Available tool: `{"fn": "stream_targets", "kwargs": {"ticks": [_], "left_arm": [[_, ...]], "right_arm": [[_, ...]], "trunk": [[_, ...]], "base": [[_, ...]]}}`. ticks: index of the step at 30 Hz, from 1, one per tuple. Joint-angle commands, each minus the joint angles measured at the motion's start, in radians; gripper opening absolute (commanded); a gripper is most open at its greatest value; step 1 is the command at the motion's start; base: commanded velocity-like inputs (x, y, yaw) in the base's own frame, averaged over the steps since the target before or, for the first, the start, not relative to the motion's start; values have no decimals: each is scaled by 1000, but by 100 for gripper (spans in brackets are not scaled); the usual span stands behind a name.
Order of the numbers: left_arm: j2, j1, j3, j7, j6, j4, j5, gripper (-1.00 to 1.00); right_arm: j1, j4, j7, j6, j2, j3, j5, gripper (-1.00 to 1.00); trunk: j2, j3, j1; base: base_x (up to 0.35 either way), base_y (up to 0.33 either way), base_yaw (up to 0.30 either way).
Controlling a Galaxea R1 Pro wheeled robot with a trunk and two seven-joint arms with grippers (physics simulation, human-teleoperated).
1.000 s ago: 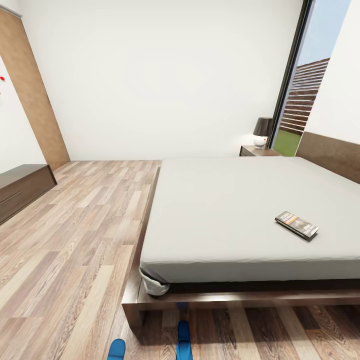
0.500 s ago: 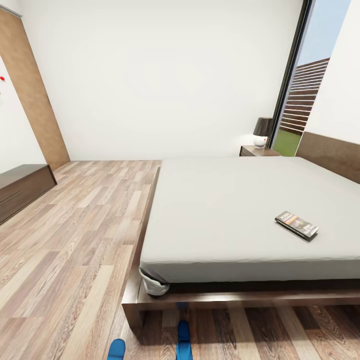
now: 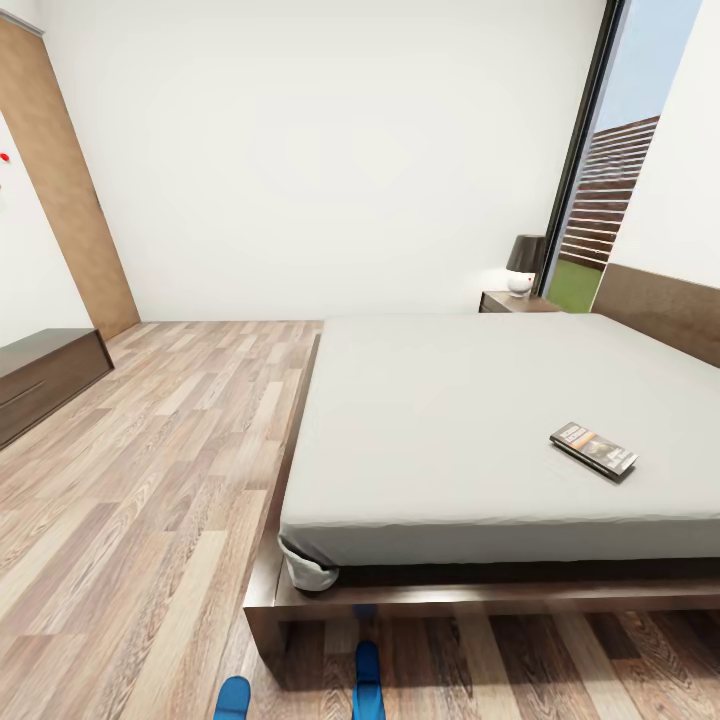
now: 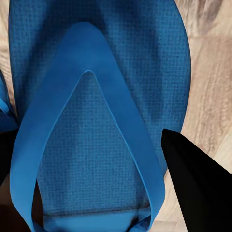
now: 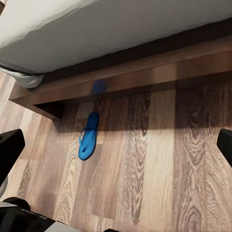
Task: In the bedroom, move the book from the bed onto either nightstand, and place the two sandals side by side next to the bed.
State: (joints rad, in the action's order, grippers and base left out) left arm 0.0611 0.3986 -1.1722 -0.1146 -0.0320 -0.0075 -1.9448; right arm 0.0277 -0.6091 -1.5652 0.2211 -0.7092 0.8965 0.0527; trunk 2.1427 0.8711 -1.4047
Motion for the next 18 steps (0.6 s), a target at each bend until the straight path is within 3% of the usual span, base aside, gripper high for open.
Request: {"fn": "stream_targets", "kwargs": {"ticks": [1, 11, 18], "left_arm": [[0, 0, 3, -4, -3, 0, -11, -100], [1, 0, 3, -2, -5, 0, -10, -100], [1, 0, 3, 10, -3, -1, -10, -100]], "right_arm": [[1, 0, -6, 11, 1, 4, 6, 100], [1, 0, -6, 11, 2, 4, 6, 100], [1, 0, -6, 11, 2, 4, 6, 100]], "trunk": [[0, 1, 0], [14, 7, -7], [56, 26, -30]], "base": [[0, 0, 0], [0, 0, 0], [0, 0, 0]]}}
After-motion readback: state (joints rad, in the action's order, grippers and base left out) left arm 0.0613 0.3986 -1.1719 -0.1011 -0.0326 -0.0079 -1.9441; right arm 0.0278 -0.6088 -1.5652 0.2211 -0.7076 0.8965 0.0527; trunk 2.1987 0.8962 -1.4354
